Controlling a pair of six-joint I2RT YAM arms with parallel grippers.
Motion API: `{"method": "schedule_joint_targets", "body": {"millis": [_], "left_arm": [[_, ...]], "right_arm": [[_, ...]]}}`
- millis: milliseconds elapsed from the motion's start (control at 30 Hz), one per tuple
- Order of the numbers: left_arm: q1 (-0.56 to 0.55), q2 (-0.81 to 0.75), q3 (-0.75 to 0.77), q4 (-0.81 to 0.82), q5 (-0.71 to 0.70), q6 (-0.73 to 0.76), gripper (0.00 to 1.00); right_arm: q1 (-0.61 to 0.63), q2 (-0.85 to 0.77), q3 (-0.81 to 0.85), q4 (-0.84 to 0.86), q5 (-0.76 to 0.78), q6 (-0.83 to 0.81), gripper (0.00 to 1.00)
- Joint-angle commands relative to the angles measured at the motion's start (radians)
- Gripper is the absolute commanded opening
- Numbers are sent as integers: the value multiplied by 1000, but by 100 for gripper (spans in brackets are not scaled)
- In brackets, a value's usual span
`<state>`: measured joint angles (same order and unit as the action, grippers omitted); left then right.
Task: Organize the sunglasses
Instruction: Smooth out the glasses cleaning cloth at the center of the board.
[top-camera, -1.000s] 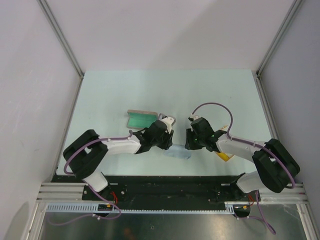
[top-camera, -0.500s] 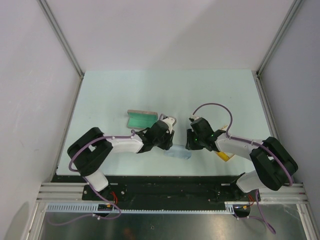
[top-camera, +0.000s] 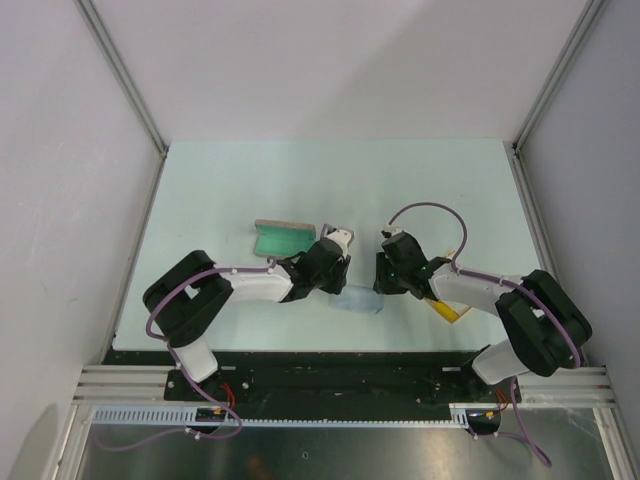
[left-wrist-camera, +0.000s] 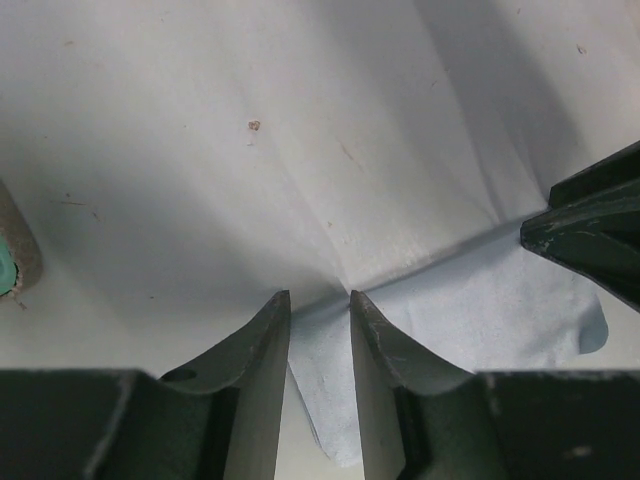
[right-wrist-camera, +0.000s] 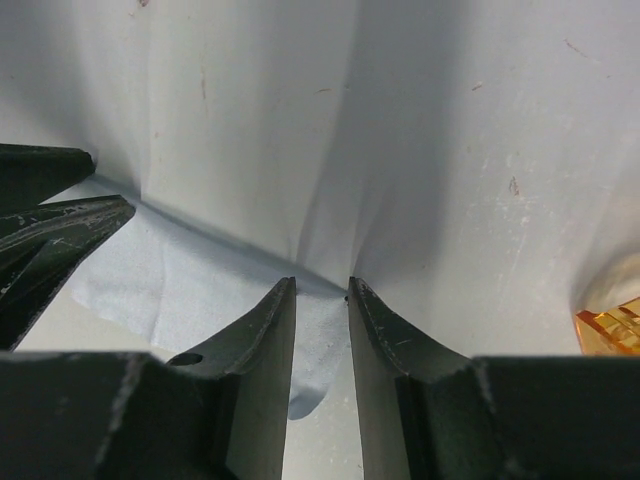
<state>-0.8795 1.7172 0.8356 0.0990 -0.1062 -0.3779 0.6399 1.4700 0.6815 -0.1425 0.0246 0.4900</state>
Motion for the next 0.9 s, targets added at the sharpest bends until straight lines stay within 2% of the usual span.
{"method": "schedule_joint_targets", "body": {"millis": [0,167,367,467,533,567,633,733,767,867], "left_arm": [[-4,-30,22,-19,-47,-23,36],[-4,-91,8,-19,-52,-18,39],[-4,-117,8,-19,-41,-18,41],[-4,-96,11,-18,-13,-26,37],[-4,-78,11,-16,-6,-30,30],[-4,-74,11,-16,-3,-32,27],[-4,-64,11,-13,3,-36,26],[-4,-51,13,-2,11,-42,25],[-4,-44,13,1,17,-44,22],[-4,-34,13,13,31,-58,17]], "right_arm": [[20,-35,29,17,75,-1,33],[56,-91,47,4,90,-4,33],[98,-70,49,-16,87,12,33],[109,-34,49,12,63,19,33],[113,-17,50,43,51,24,32],[115,-2,53,47,46,27,31],[119,12,61,67,43,28,26],[126,32,64,95,41,36,16],[127,38,64,101,40,41,11],[132,39,62,119,40,56,8]]}}
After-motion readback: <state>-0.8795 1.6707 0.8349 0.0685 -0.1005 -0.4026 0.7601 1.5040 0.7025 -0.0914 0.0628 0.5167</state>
